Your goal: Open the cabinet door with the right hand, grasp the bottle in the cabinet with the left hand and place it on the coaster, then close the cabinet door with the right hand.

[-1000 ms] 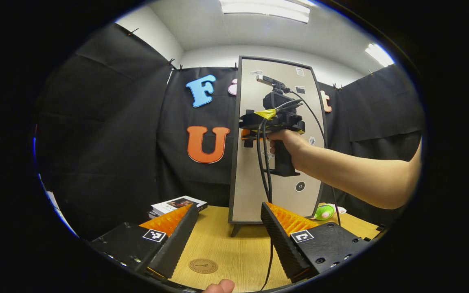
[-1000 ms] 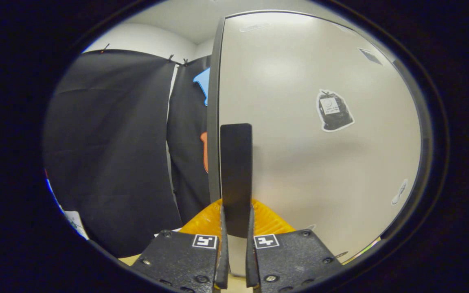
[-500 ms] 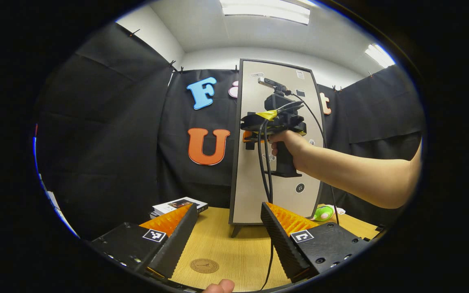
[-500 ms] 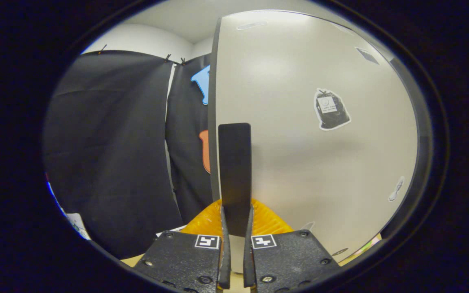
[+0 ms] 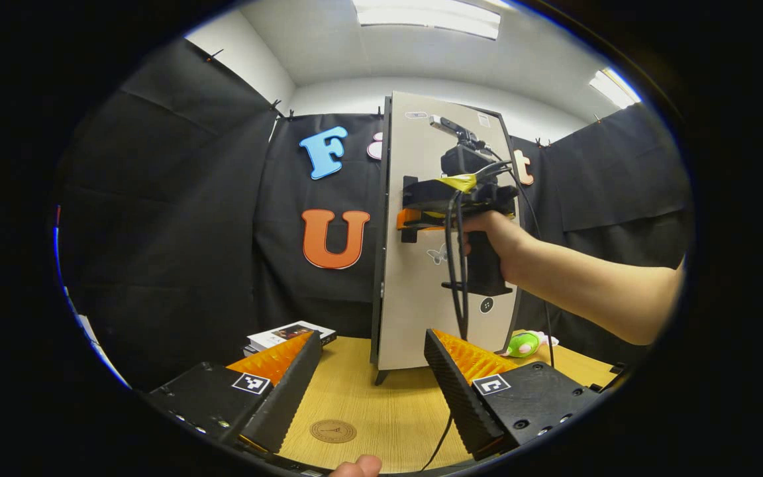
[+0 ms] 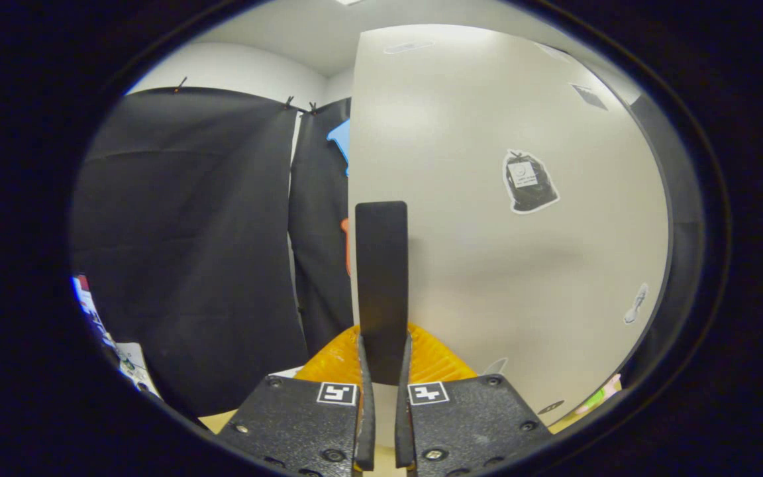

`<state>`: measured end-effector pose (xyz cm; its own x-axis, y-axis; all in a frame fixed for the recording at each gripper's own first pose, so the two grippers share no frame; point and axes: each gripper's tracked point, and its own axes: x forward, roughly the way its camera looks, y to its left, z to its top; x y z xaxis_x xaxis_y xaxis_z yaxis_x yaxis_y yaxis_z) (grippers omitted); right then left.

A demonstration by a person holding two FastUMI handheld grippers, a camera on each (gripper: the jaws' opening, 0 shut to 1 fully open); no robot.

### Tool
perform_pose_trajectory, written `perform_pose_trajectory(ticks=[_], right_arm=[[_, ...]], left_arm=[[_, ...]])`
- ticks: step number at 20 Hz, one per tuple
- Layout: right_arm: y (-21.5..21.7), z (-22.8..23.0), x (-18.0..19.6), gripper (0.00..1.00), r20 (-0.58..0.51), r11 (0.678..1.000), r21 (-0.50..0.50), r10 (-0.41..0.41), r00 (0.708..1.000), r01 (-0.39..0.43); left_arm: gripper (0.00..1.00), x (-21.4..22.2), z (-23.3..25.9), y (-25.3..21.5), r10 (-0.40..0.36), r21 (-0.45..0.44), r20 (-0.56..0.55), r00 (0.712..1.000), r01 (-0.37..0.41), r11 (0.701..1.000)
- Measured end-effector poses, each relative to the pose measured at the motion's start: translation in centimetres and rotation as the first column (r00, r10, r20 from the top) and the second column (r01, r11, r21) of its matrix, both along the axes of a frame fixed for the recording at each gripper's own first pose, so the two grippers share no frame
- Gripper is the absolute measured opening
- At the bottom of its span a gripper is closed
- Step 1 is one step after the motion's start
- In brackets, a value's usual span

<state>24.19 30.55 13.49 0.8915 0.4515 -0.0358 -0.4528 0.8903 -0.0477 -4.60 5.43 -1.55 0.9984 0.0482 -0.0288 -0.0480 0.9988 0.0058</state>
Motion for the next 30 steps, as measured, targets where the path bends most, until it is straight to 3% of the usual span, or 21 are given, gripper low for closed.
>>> perform_pose_trajectory(ticks=[9, 15, 30], right_arm=[[-1.7, 0.3, -4.3, 0.14, -0.004, 0.997, -0.004, 0.075, 0.997, -0.075], [-3.8, 0.4, -6.9, 0.14, -0.006, 0.993, -0.030, 0.118, 0.993, -0.118], [-8.4, 0.5, -8.1, 0.14, 0.019, 1.000, -0.017, -0.015, 1.000, 0.016]], left_arm=[[0.95, -0.1, 0.1, -0.2, -0.006, 0.010, 0.006, 1.000, 0.006, 1.000], [0.95, -0.1, 0.1, -1.2, -0.024, -0.029, 0.000, 1.000, 0.024, 0.999], [0.95, 1.1, -0.2, -8.8, -0.161, -0.006, 0.009, 0.987, 0.161, 0.987]])
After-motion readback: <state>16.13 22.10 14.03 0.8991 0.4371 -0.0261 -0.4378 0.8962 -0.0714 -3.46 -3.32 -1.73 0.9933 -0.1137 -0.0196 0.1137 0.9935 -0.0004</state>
